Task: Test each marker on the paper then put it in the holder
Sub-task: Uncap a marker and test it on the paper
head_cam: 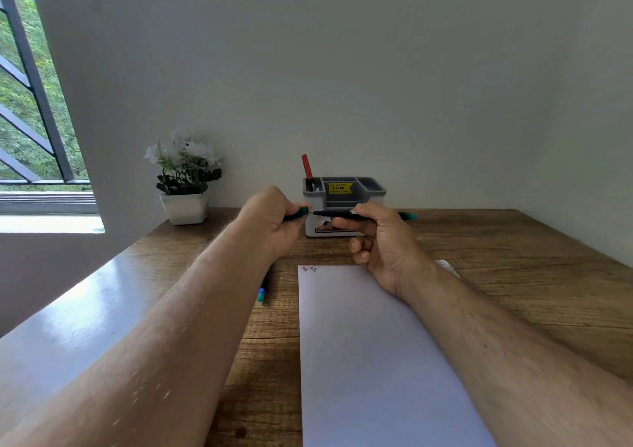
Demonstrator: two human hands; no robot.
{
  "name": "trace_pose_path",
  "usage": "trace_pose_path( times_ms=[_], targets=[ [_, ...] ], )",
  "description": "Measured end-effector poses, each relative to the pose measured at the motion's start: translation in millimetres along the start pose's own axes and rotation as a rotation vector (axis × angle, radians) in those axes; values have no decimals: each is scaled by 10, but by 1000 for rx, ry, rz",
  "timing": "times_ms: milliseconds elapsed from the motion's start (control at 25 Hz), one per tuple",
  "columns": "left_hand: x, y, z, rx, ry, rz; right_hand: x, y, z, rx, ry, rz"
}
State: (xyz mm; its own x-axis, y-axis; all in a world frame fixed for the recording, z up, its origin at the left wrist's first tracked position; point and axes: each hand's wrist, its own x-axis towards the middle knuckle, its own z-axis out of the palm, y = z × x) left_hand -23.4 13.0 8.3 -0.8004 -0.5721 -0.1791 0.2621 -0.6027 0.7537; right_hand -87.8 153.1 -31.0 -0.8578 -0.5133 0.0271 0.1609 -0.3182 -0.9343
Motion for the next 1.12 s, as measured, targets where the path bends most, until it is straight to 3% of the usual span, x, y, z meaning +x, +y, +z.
trace_pose_path(
  times_ms=[440,800,1120],
  targets=[
    [-69,-118,39,169,-83,-18,4,20,-6,-28,-22,-24],
    [24,-206,-22,173,61,63,12,30,-24,9,-9,-59],
    [6,-257,-3,171,97,149,13,43,2,-73,63,-69]
  ],
)
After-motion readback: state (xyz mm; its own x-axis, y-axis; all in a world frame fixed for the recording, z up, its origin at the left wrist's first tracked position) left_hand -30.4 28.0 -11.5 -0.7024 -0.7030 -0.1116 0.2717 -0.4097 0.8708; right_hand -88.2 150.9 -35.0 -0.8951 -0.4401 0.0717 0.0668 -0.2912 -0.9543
